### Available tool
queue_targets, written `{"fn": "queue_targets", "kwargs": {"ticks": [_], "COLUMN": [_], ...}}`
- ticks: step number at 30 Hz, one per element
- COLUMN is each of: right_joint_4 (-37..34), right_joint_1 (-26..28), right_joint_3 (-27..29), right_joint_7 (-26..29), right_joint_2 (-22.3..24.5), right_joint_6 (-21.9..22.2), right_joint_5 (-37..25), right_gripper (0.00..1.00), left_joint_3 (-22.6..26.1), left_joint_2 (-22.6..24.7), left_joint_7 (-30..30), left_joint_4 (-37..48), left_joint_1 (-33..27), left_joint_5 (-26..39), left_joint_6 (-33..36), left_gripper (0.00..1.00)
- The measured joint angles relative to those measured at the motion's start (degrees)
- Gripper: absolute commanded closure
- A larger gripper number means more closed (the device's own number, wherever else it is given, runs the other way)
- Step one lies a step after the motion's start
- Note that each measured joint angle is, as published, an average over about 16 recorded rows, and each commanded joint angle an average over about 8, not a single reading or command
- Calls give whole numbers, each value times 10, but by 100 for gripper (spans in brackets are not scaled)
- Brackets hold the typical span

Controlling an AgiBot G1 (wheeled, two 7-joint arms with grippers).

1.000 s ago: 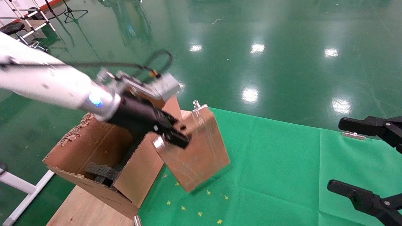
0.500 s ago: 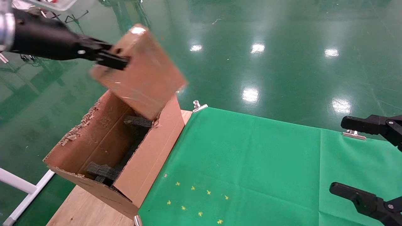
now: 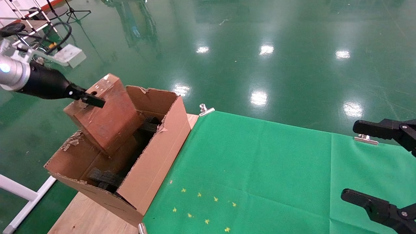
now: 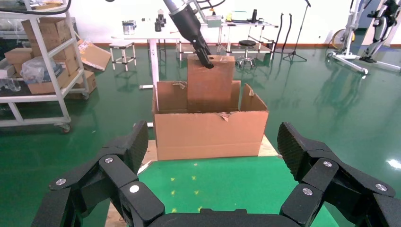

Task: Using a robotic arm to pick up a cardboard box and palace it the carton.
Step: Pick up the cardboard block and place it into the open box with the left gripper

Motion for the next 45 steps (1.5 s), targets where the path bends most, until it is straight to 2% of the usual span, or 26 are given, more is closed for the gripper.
{"fn": "queue_targets", "kwargs": {"ticks": [11,32,40,45], "right_joint_4": [0,0,0,0], "right_joint_1": [0,0,0,0], "right_joint_3": [0,0,0,0], "right_joint_7": [0,0,0,0], "right_joint_2": [0,0,0,0], "right_joint_6": [0,0,0,0], "right_joint_5": [0,0,0,0], "right_gripper": [0,0,0,0], "left_joint_3": [17,8,3,2], "left_joint_2": [30,85,92,93], "left_joint_7": [6,41,41,41], "left_joint_4": [97,238,260,263], "left_joint_1": [32,128,145,148], "left_joint_5": [37,18,11,10], "left_joint_6": [-87,-208,-232,-235], "left_gripper": [100,98,0,0]}}
